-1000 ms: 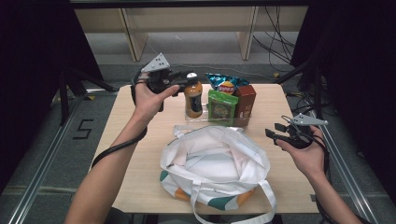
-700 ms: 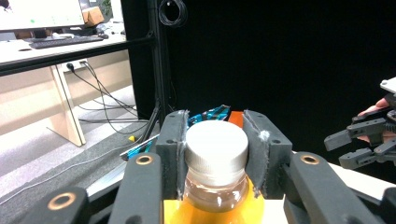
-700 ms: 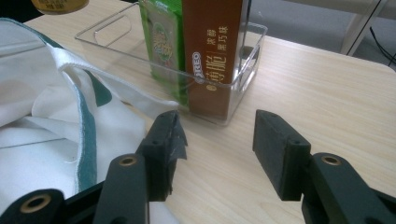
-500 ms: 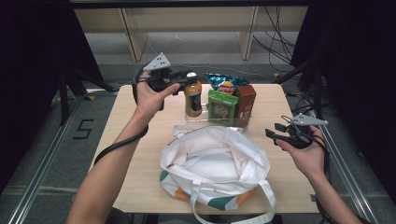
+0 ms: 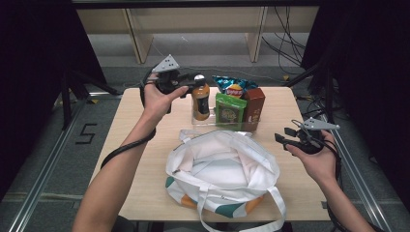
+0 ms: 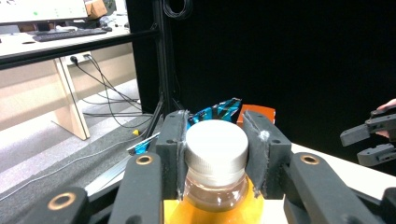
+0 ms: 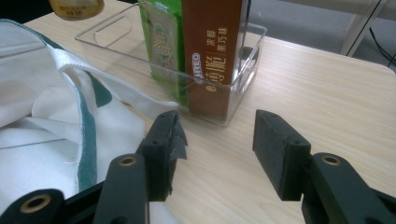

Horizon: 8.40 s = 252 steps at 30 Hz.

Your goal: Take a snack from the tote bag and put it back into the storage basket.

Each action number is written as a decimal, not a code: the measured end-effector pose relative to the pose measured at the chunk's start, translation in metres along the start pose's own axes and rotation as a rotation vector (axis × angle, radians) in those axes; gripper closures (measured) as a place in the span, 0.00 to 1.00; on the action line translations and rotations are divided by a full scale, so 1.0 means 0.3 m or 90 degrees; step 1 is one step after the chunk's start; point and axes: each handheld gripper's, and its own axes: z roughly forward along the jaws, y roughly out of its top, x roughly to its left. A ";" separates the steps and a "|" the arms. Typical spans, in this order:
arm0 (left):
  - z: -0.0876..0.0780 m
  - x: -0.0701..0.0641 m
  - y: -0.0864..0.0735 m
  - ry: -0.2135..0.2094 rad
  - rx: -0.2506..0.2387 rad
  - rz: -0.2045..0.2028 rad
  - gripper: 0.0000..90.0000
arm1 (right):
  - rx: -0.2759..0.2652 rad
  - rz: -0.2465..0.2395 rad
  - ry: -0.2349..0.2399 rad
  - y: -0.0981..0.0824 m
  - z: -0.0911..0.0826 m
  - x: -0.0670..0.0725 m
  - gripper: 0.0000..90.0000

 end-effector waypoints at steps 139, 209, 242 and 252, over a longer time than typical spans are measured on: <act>0.106 0.075 -0.196 0.024 0.086 -0.028 0.67 | 0.023 -0.013 0.013 0.000 0.006 0.008 0.57; 0.077 0.046 -0.220 0.061 0.103 -0.043 0.32 | 0.010 0.001 0.008 -0.004 0.015 0.024 0.57; -0.134 -0.058 -0.228 0.085 0.090 -0.046 0.30 | 0.032 -0.006 0.018 0.001 0.011 0.026 0.57; -0.193 -0.127 -0.263 0.063 0.089 -0.057 0.30 | 0.005 -0.020 0.008 -0.002 0.017 0.024 0.56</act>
